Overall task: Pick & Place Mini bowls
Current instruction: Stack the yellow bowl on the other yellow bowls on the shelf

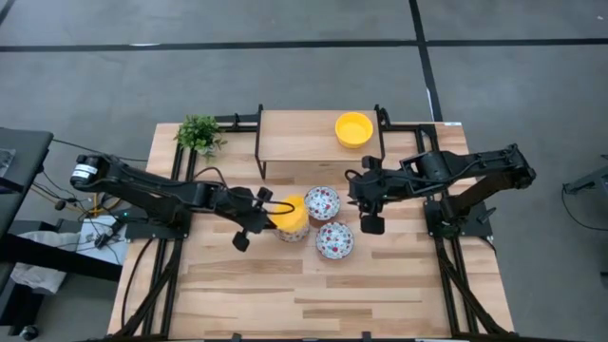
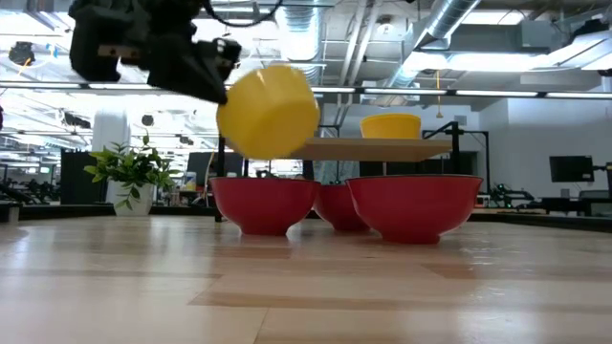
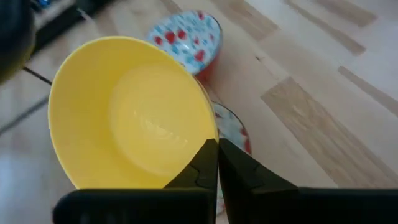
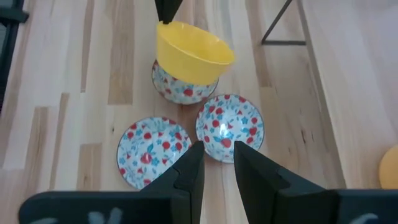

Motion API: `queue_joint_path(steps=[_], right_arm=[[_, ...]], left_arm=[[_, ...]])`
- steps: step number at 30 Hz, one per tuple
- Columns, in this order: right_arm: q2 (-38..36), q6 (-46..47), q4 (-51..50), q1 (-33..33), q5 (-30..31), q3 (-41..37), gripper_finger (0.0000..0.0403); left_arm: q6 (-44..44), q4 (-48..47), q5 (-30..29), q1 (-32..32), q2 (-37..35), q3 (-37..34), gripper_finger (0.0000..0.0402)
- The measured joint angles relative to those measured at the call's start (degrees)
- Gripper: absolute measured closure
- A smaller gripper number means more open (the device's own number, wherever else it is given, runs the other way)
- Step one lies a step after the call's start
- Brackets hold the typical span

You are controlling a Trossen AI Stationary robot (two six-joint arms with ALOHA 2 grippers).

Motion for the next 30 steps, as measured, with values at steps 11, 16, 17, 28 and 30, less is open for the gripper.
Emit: queue_joint_path(steps=[11,16,17,28,30], right_arm=[[0.0,7.0,5.6,-0.4,7.3,0.0,0.0326],[0.0,14.6,9.5,-1.7,13.1,0.0,0.0326],[0.0,16.1,10.6,-2.0,13.9,0.0,0.0326],[0.1,24.4,24.7,-3.7,23.2,0.0,0.0327],[0.9,26.8,24.6,-3.8,25.6,0.0,0.0333]], left_arm=[[-0.5,-0.8,-12.5,0.0,-10.3,0.1,0.0392],[-4.4,-2.5,-13.9,0.3,-12.6,0.3,0.0392],[-4.8,-4.5,-14.0,0.3,-12.7,0.9,0.0392],[-4.1,-27.8,-7.5,2.1,-10.2,14.2,0.0393],[-2.6,-29.2,-5.5,3.0,-9.5,15.5,0.0395]])
